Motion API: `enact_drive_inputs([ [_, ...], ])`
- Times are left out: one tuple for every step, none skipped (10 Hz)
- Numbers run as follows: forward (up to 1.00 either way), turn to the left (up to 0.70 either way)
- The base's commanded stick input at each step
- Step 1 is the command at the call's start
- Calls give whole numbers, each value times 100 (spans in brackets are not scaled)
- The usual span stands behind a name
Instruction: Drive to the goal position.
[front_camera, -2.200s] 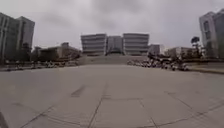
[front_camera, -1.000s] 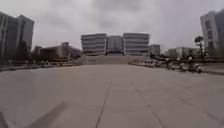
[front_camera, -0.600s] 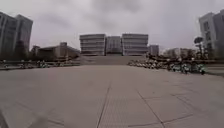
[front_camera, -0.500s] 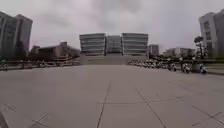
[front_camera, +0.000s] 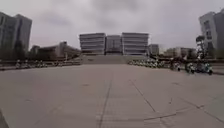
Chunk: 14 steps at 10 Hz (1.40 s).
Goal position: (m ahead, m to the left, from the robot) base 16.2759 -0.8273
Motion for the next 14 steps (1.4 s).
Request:
enact_drive_inputs([
  [100,0],
  [100,0],
  [100,0],
  [100,0],
  [100,0],
  [100,0],
  [100,0],
  [100,0],
  [100,0],
  [100,-2],
  [100,-8],
  [100,-4],
  [100,0],
  [100,-9],
])
